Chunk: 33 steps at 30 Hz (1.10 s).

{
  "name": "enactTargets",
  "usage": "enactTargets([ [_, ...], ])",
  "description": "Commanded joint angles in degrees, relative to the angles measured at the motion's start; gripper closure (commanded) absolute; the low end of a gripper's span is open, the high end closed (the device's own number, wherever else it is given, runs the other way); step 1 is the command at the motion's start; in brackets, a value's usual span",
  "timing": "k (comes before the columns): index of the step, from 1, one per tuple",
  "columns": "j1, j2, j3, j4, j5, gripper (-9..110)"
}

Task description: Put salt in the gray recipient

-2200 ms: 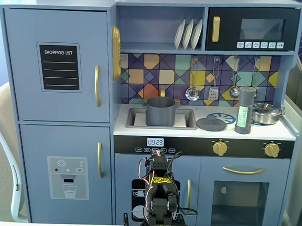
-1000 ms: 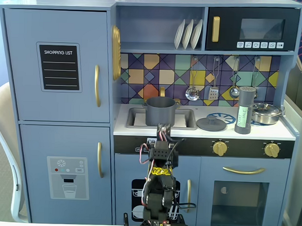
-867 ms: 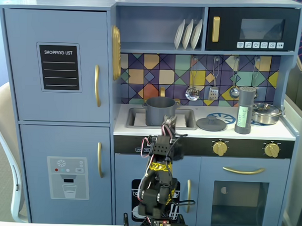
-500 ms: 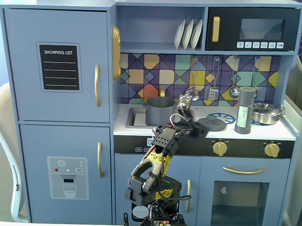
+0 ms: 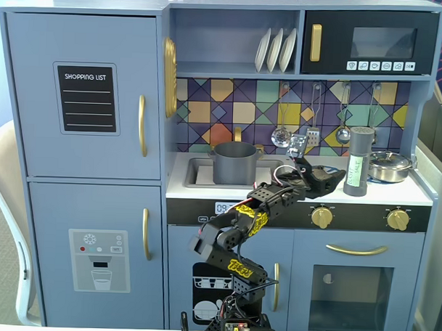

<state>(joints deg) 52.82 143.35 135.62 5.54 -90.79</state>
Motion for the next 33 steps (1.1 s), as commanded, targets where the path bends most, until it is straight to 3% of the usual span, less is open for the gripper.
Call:
enactTargets([
  [1,1.32,-4.39,-7.38,-3.43,2.20,65],
  [6,1.76,-11.95,-14.24,-3.78,2.55,57],
  [33,1.76,-38.23,-34.28,-10.37,5.98,55],
])
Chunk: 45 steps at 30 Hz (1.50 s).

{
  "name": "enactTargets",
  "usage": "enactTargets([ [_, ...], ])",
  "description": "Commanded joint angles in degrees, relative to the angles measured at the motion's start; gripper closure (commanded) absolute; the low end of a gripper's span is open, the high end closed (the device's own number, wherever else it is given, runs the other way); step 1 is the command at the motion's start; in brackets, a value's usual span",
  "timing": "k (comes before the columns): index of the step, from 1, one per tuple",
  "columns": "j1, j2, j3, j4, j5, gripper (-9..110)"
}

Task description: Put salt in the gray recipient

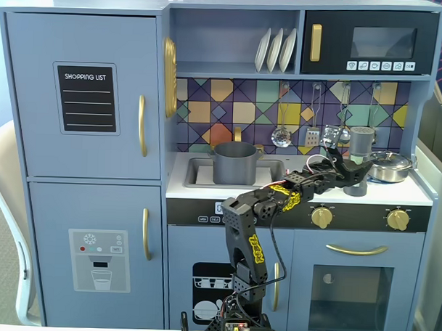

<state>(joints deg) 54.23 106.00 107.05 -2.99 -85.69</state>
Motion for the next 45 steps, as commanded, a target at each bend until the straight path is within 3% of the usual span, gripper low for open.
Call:
enactTargets([
  [1,0.09,-1.76,-6.50,-2.11,0.79,55],
  [25,-2.81,-17.31,-22.15,-3.60,-0.44,60],
  [28,-2.90,-17.49,-22.24,-3.60,-1.32,67],
  [35,-3.34,-17.23,-22.59,-1.23,-2.46,101],
  [45,-3.60,-15.64,-22.59,-2.02,-0.97,101],
])
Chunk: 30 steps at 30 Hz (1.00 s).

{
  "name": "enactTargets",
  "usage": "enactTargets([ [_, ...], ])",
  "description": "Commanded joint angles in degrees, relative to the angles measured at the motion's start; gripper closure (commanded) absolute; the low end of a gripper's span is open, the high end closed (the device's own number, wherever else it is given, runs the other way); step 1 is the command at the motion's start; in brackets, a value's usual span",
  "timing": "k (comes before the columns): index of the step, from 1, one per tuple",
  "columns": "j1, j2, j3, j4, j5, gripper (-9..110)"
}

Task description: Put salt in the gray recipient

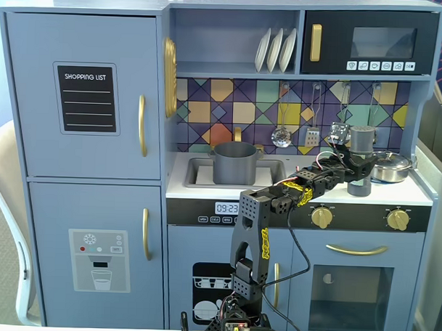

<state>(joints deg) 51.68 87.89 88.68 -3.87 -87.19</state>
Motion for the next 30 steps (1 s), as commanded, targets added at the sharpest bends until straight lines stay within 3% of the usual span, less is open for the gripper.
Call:
enactTargets([
  [1,-1.14,2.90,-4.22,-1.32,0.70,101],
  [21,-12.83,15.38,-17.93,7.12,18.63,101],
  [30,-24.70,25.05,-17.84,21.36,33.05,101],
])
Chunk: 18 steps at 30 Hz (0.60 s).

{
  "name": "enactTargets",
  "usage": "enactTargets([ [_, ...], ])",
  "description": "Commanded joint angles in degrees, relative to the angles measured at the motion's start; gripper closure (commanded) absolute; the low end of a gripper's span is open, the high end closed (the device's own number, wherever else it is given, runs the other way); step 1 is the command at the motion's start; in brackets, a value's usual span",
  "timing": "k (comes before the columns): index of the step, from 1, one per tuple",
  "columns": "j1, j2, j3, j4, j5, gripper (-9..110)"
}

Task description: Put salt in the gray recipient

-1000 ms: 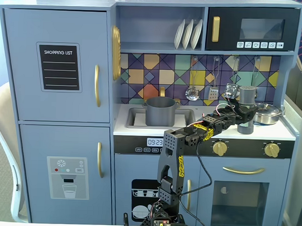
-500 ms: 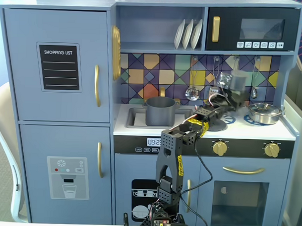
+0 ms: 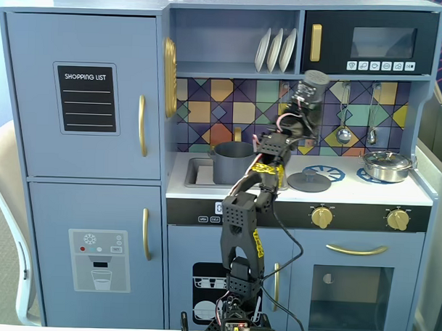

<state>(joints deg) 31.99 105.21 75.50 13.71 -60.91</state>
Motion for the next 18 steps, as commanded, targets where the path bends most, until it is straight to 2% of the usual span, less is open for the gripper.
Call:
enactTargets([
  [1,-6.50,8.88,-4.04,4.48,9.49,101],
  [8,-16.26,13.97,2.99,3.08,16.26,101],
  [18,-26.72,14.15,9.05,-2.11,17.14,101],
])
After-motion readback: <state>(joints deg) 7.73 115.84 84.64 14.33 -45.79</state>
